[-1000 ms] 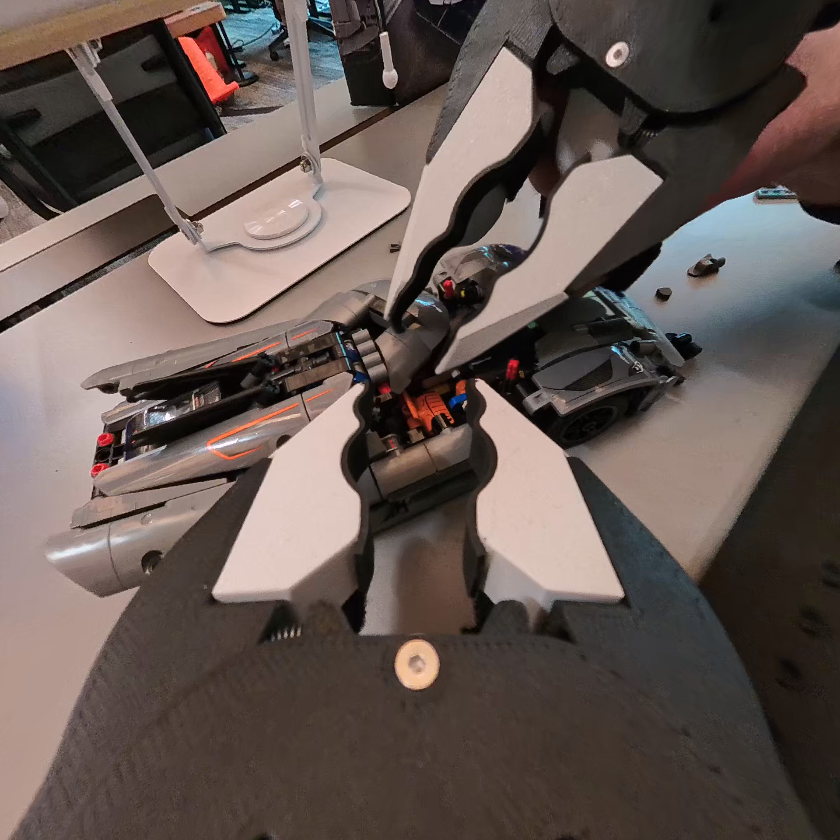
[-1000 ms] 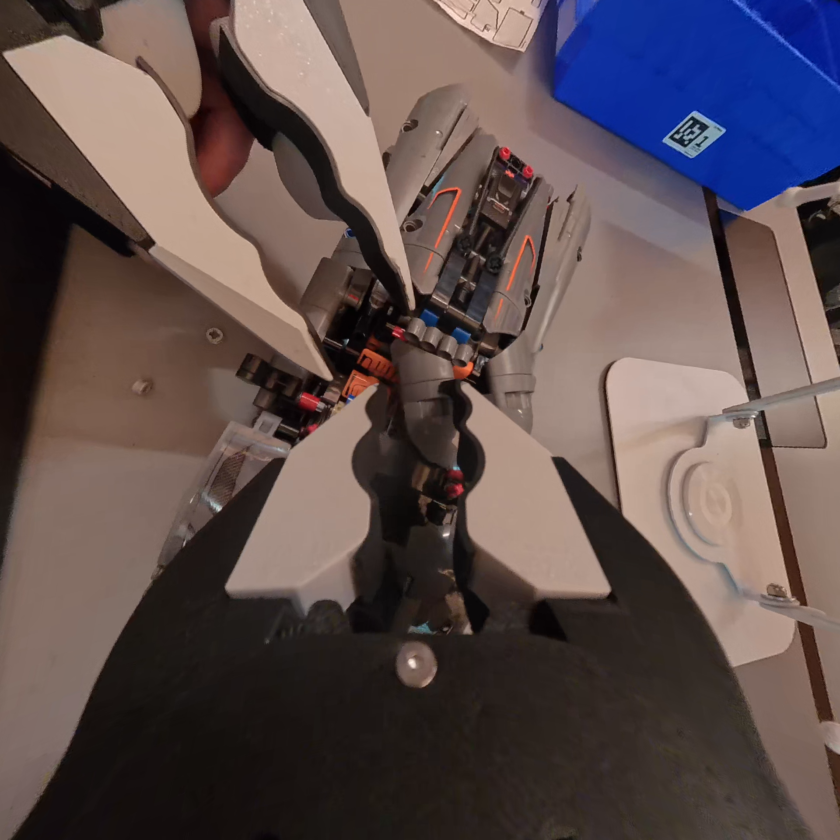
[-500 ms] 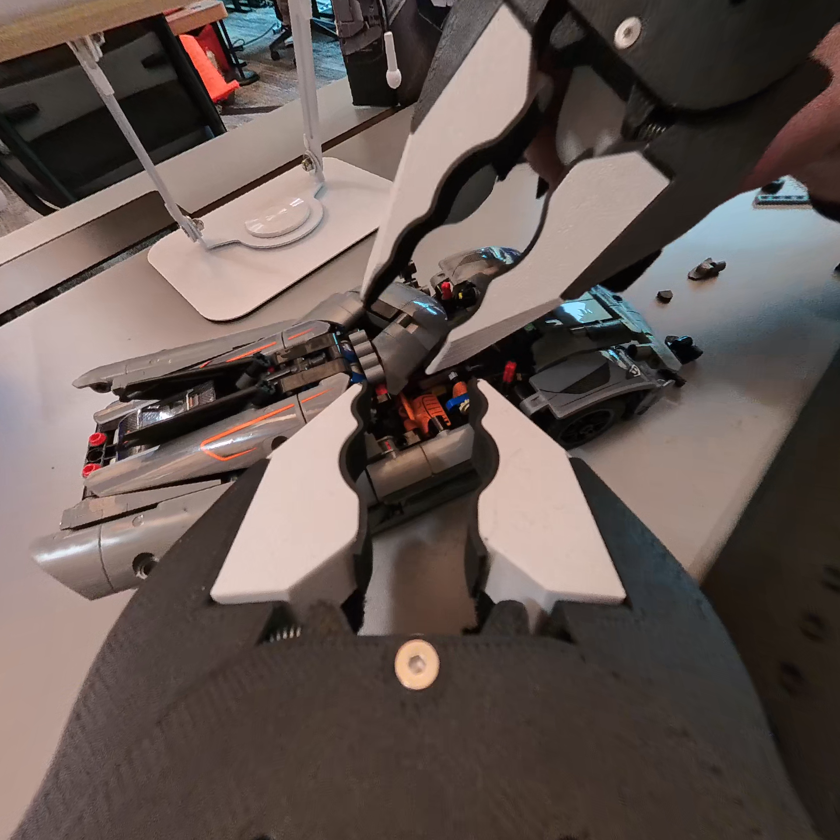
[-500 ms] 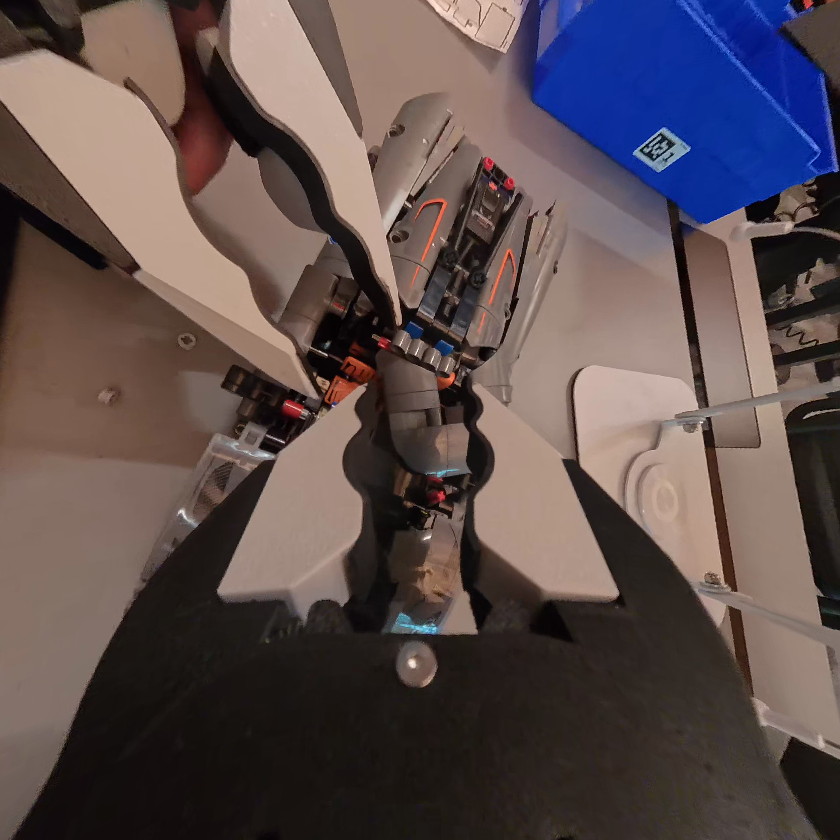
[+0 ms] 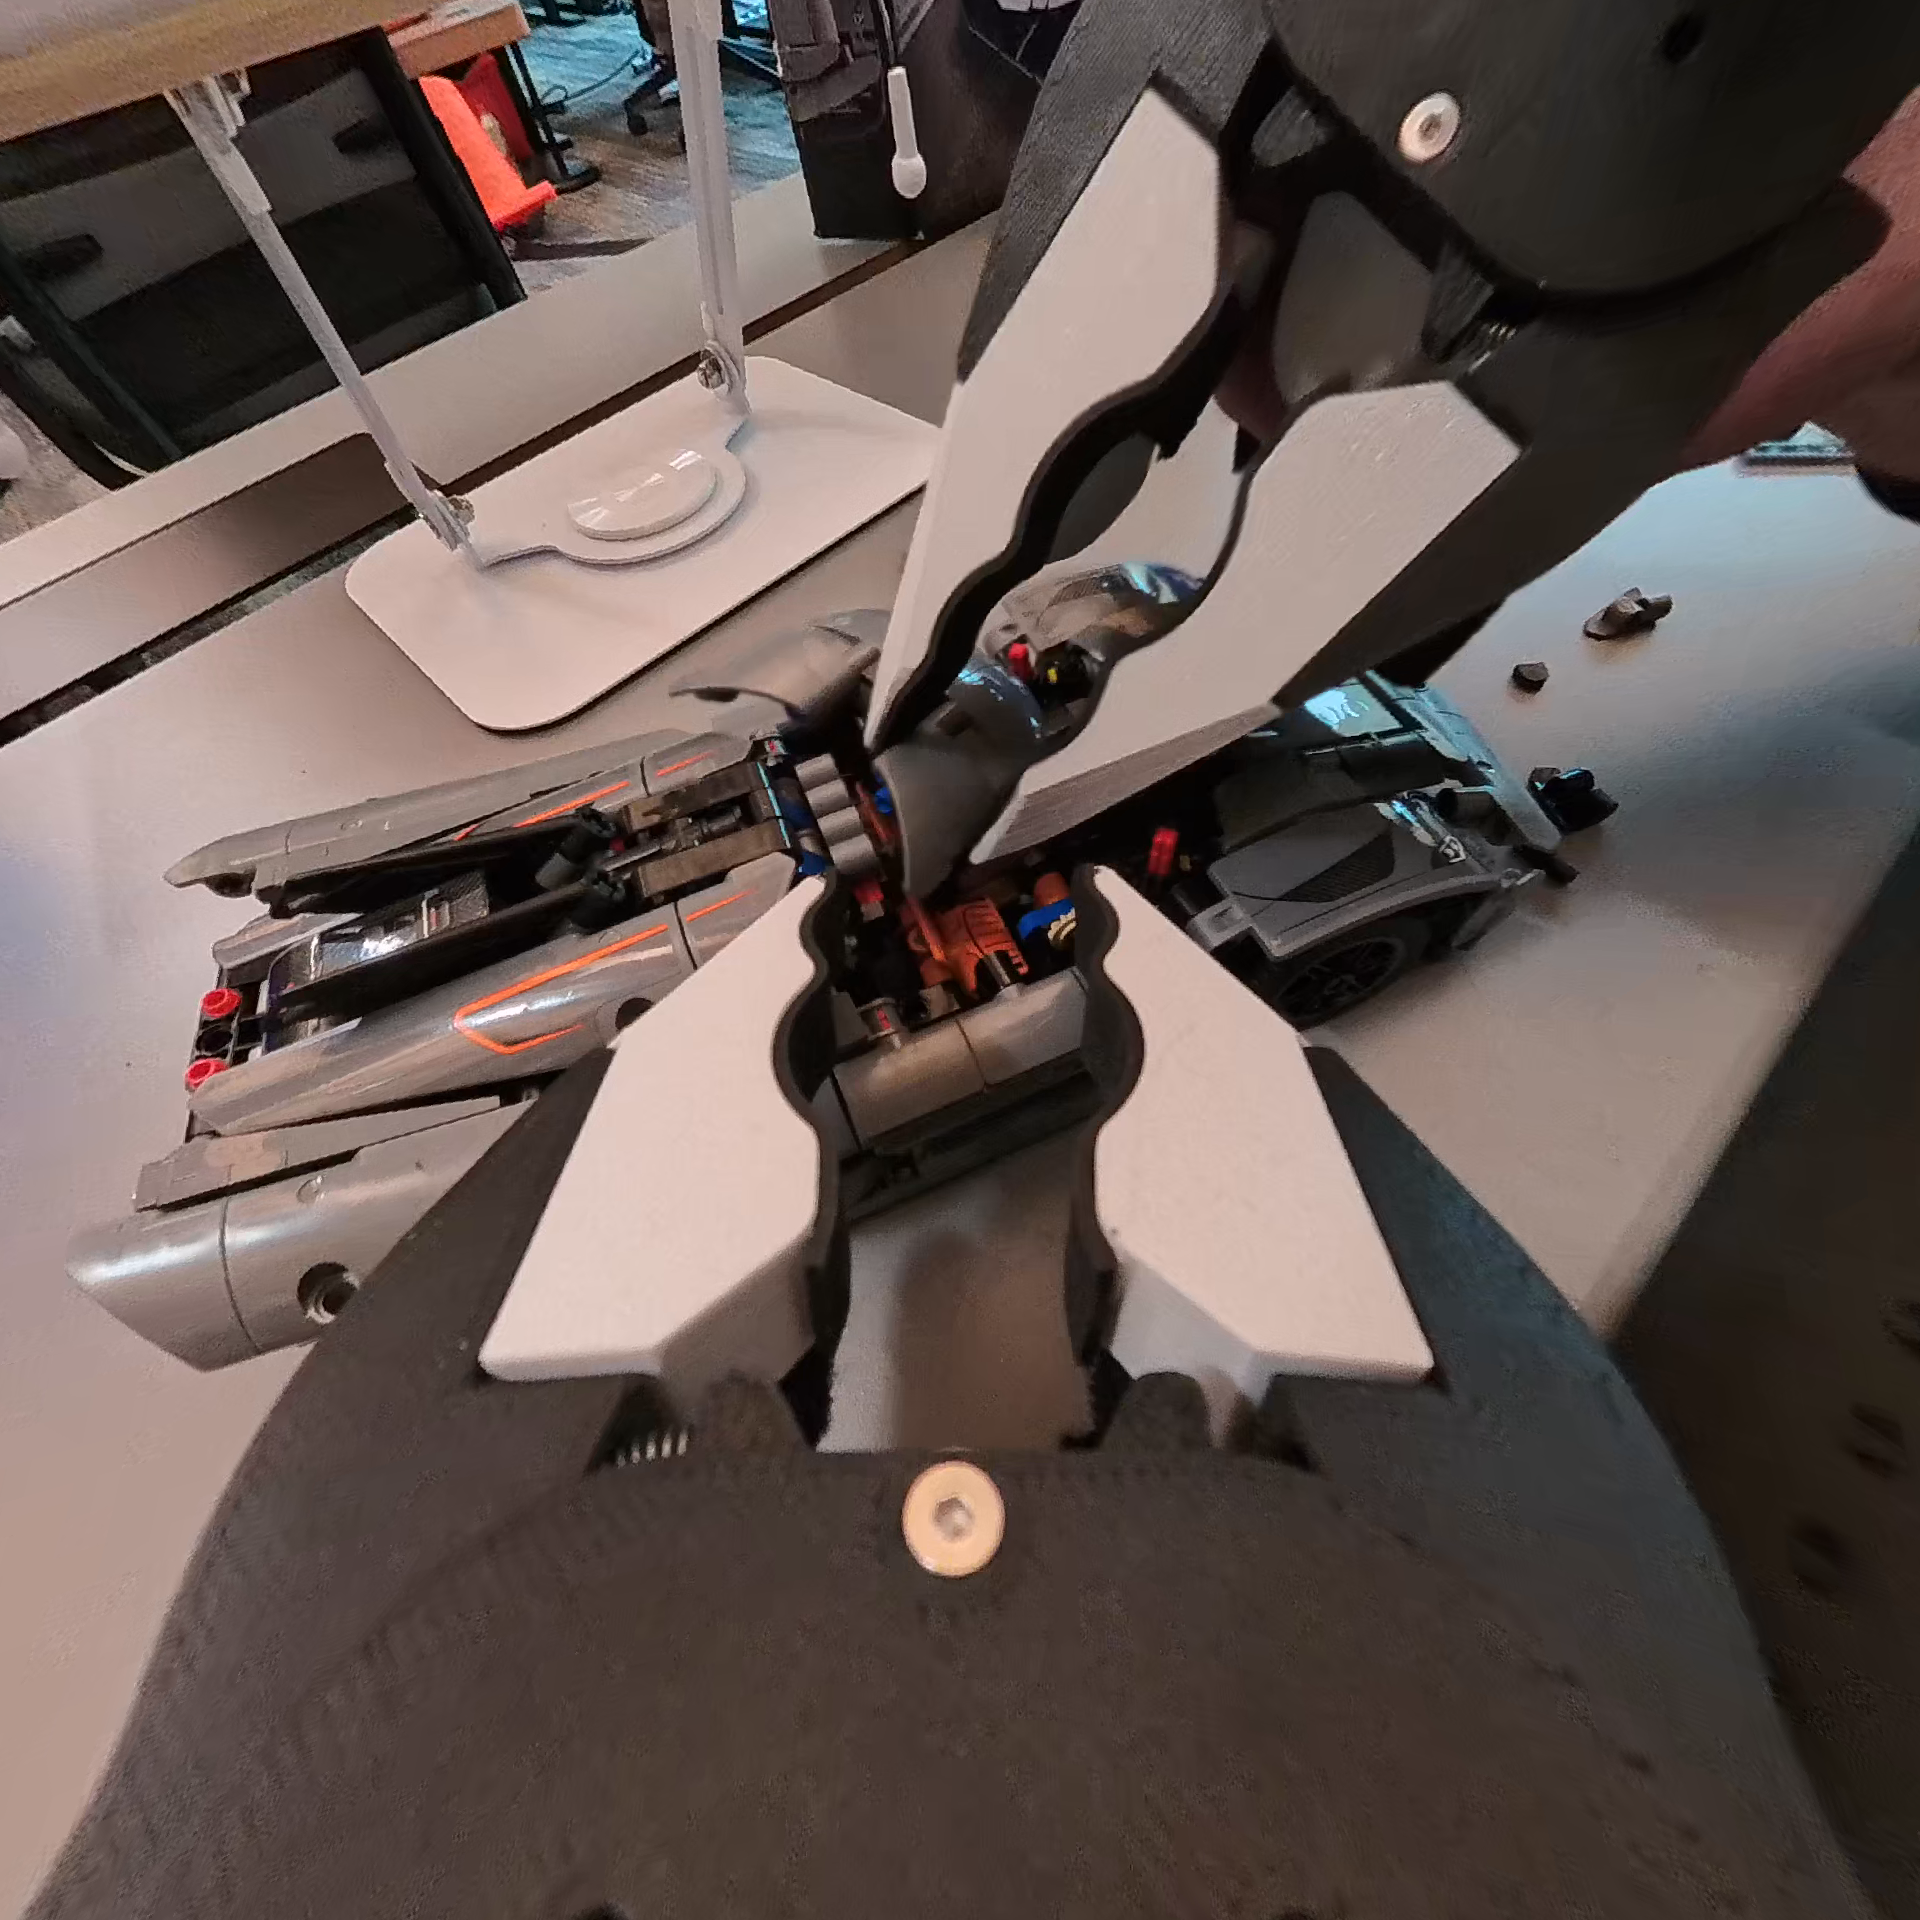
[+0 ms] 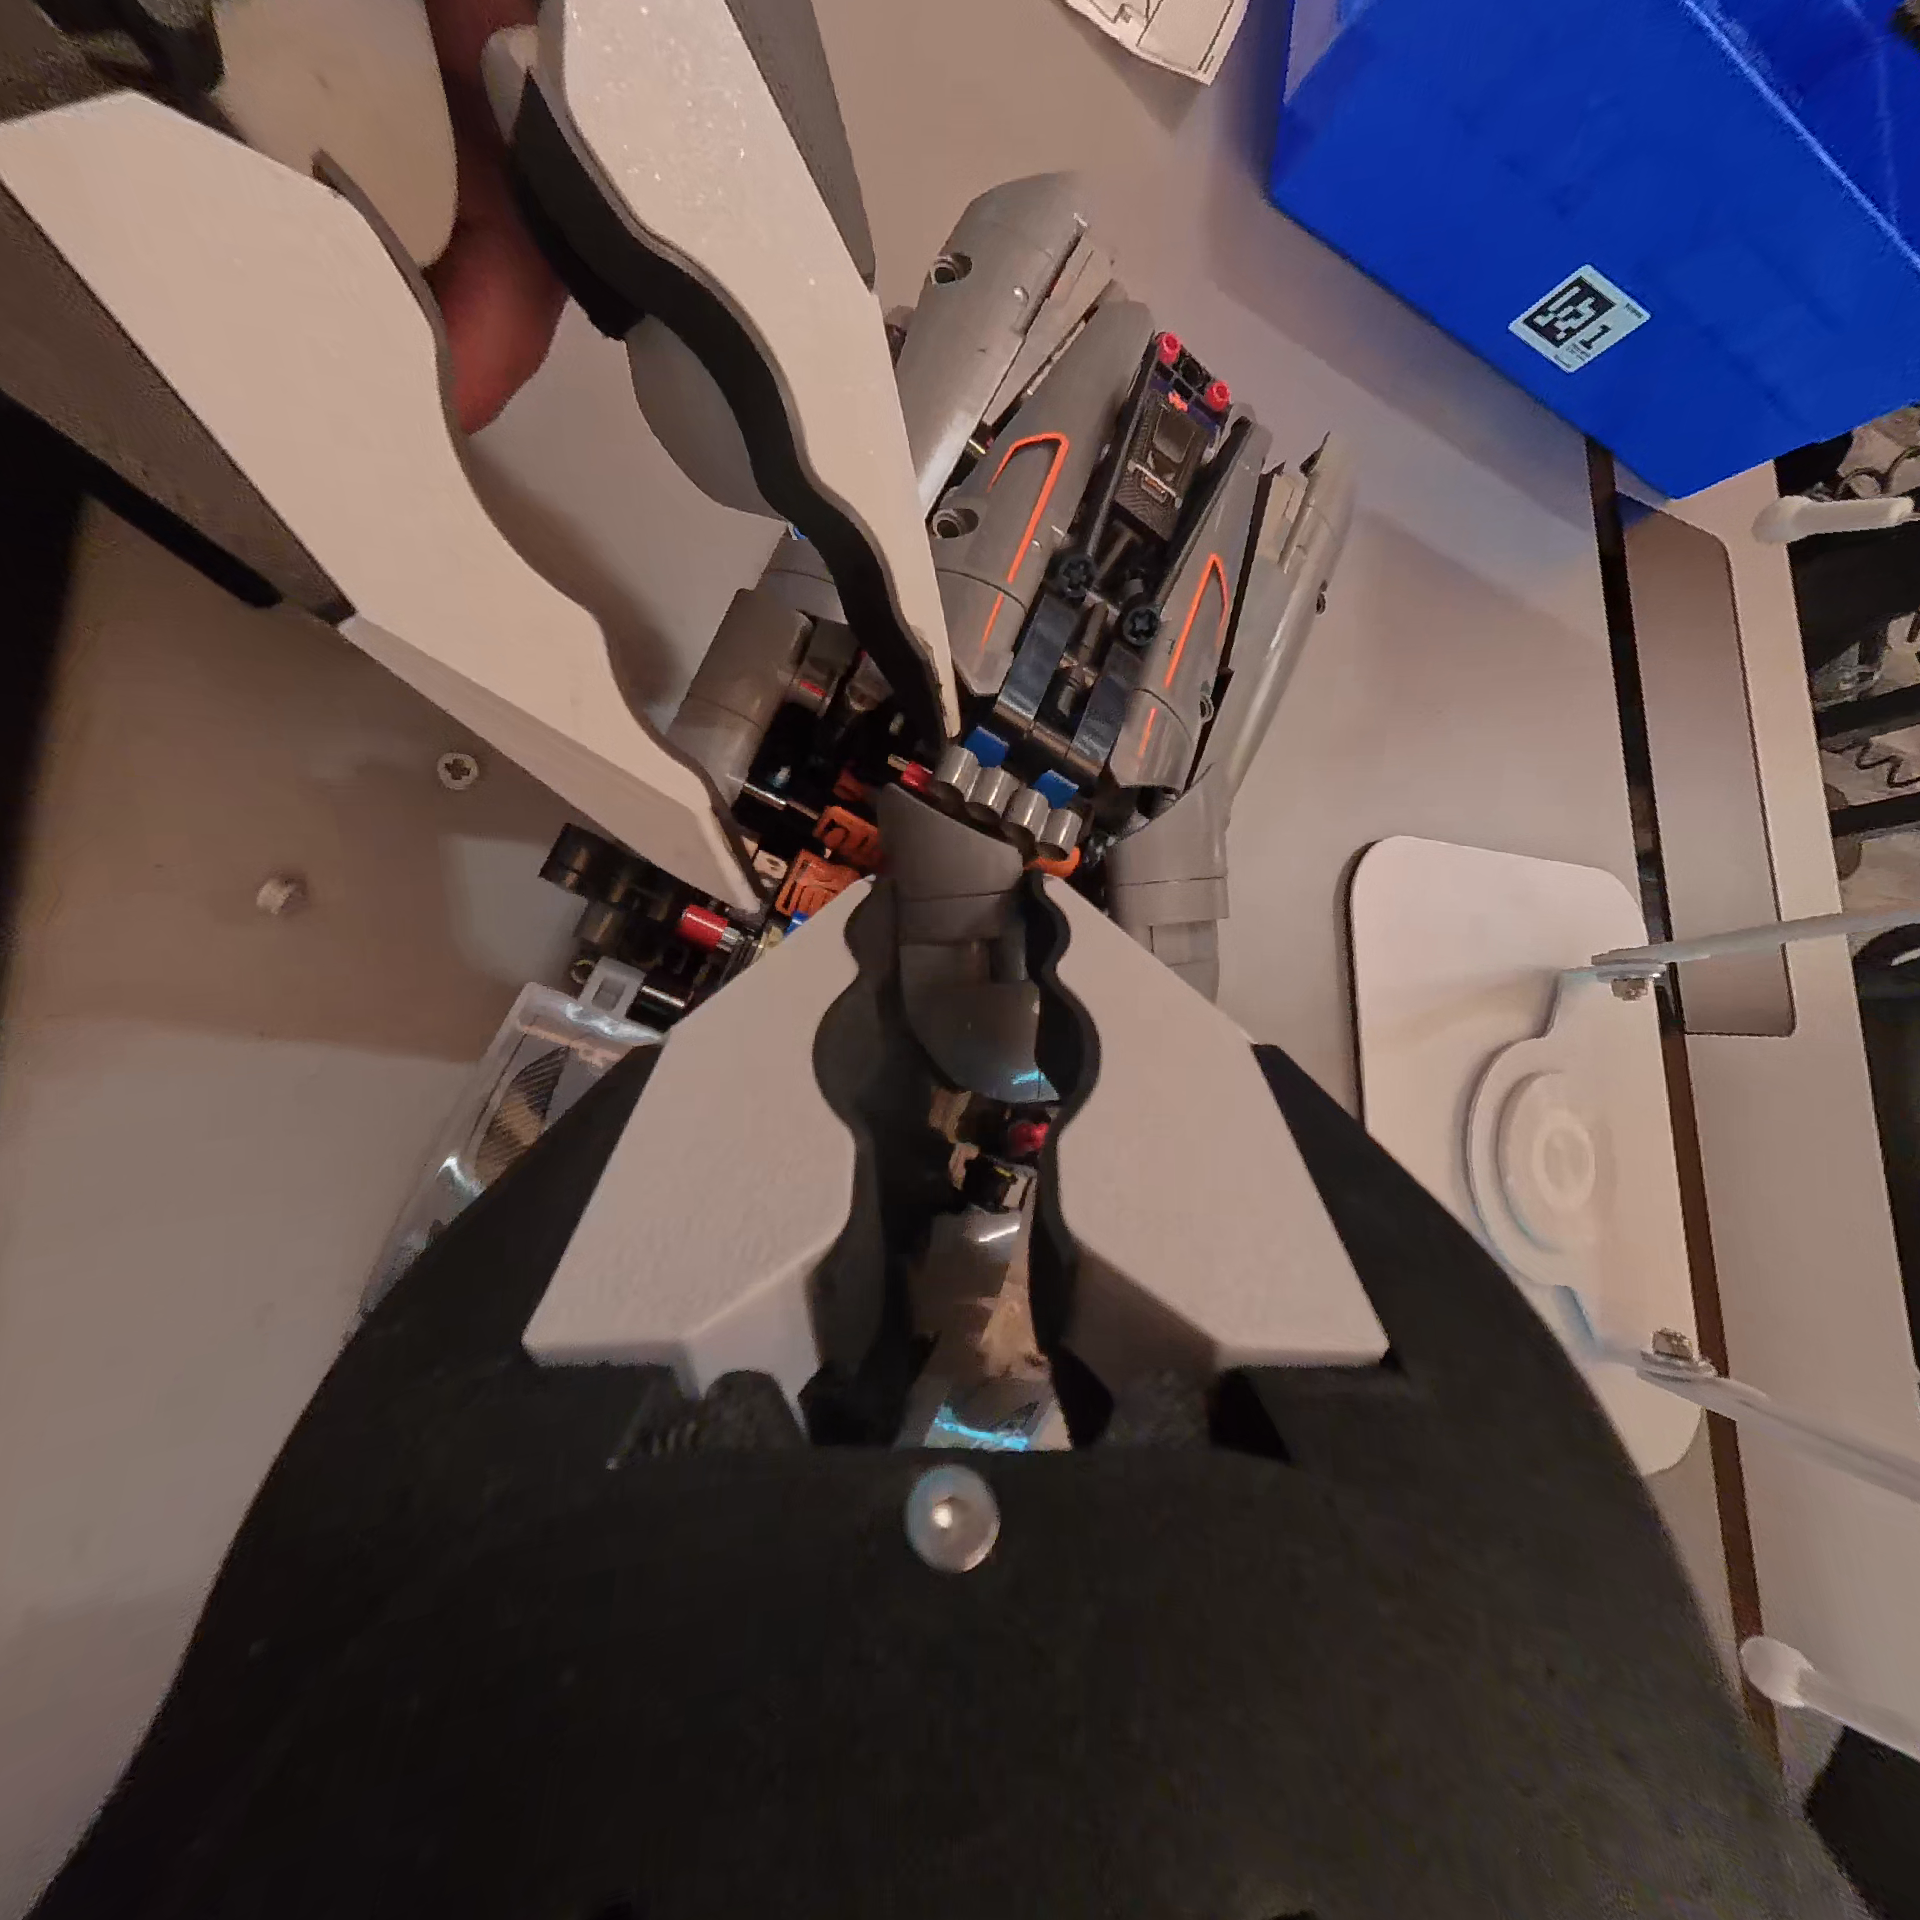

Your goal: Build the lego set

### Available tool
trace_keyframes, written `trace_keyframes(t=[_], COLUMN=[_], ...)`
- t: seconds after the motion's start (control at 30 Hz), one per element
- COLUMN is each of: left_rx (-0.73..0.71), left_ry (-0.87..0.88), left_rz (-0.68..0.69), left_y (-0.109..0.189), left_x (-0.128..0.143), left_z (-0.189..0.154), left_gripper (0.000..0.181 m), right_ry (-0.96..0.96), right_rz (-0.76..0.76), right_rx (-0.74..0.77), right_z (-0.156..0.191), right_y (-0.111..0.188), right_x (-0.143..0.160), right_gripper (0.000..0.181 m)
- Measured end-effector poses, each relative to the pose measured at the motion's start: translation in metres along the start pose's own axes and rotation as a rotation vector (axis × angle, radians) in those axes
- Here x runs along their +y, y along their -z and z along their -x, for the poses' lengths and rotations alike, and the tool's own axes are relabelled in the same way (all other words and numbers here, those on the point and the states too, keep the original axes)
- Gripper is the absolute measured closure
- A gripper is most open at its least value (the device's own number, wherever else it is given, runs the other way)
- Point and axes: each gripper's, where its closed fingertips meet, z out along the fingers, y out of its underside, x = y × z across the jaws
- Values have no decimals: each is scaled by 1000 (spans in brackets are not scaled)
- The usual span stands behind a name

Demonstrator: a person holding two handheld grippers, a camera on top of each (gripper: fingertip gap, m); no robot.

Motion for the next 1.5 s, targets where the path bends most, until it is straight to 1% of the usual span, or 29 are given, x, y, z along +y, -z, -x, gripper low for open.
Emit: trace_keyframes(t=[0.2, 0.3, 0.37, 0.43, 0.53, 0.7, 0.83, 0.9, 1.07, 1.23, 1.3, 1.37, 1.43, 1.5], left_rx=[-36, -54, -40, -8, 37, 167, 283, 305, 338, 310, 293, 281, 291, 291], left_ry=[-35, -60, -66, -53, -30, 118, 262, 295, 284, 262, 255, 253, 248, 237], left_rz=[-11, -20, -29, -44, -73, -174, -303, -300, -290, -278, -276, -265, -263, -251], left_y=[2, 3, 4, 5, 7, 16, 30, 30, 30, 30, 30, 30, 29, 28], left_x=[-4, -6, -7, -9, -12, -23, -38, -37, -37, -37, -37, -36, -36, -35], left_z=[2, 3, 1, -3, -7, -11, -10, -9, -16, -14, -13, -12, -14, -15], left_gripper=[140, 146, 150, 157, 163, 161, 162, 162, 176, 177, 177, 177, 177, 177], right_ry=[-40, -40, -9, 13, 46, 94, 143, 156, 206, 193, 199, 165, 108, 77], right_rz=[-90, -143, -159, -176, -207, -277, -287, -301, -307, -324, -330, -357, -341, -288], right_rx=[-14, -25, -15, -7, 2, 22, 45, 50, 64, 65, 81, 78, 56, 39], right_z=[4, 8, 8, 8, 8, 7, 8, 10, 17, 15, 11, 6, 1, -1], right_y=[10, 14, 16, 18, 22, 33, 37, 38, 36, 37, 42, 50, 48, 38], right_x=[-9, -16, -18, -20, -23, -32, -32, -36, -42, -42, -43, -43, -38, -28], right_gripper=[157, 157, 157, 157, 158, 157, 158, 158, 157, 157, 153, 150, 139, 120])
